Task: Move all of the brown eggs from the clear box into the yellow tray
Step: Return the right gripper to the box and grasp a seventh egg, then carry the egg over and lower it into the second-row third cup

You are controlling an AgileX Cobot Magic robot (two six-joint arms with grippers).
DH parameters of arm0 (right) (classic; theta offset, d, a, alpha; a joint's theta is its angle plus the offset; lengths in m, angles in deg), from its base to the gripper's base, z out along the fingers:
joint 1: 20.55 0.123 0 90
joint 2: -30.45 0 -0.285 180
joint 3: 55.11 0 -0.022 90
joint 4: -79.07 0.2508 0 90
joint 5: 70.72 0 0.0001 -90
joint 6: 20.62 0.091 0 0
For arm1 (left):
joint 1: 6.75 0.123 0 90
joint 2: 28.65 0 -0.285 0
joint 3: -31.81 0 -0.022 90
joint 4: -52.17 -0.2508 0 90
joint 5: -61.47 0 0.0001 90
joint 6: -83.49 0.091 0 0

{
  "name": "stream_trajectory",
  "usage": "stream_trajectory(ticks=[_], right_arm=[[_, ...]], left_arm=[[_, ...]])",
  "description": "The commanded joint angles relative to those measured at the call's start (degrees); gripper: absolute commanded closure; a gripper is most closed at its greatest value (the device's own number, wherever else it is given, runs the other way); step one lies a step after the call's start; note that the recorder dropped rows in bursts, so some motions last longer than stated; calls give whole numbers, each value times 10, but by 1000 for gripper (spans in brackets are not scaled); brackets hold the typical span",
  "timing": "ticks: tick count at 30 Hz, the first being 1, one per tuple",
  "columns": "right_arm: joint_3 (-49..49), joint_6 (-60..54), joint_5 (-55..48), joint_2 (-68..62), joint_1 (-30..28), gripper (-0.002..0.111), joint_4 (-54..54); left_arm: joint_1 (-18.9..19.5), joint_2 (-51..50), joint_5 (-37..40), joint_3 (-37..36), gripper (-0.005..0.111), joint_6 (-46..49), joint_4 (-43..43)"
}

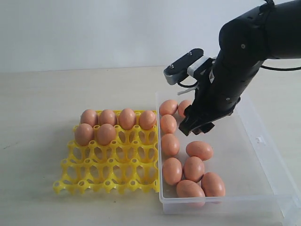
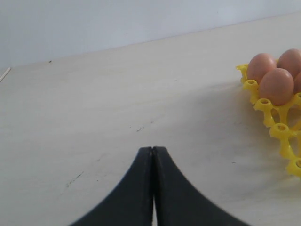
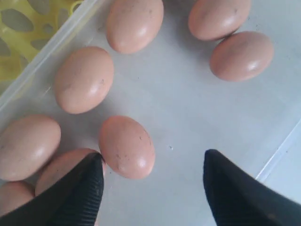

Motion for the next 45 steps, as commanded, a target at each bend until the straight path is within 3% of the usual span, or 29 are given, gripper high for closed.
stream_trajectory(ticks=[1, 5, 18, 35, 38, 42, 45], right_arm=[[-5, -30, 31, -8, -4, 46, -7], [-5, -35, 27, -30, -4, 47, -7], [-5, -240, 45, -90, -4, 50, 15], [-5, -204, 45, -154, -4, 50, 47], [-5, -201, 47, -162, -4, 65, 63], [-5, -199, 62, -155, -4, 107, 69], [-5, -180, 82, -141, -4, 108, 72]], left_arm=[[1, 0, -5, 2, 107, -3, 1], [1, 0, -5, 2, 107, -3, 1], [1, 0, -5, 2, 107, -3, 1], [1, 0, -5, 2, 107, -3, 1], [1, 0, -5, 2, 107, -3, 1], [1, 0, -5, 2, 107, -3, 1], [1, 0, -5, 2, 107, -3, 1]])
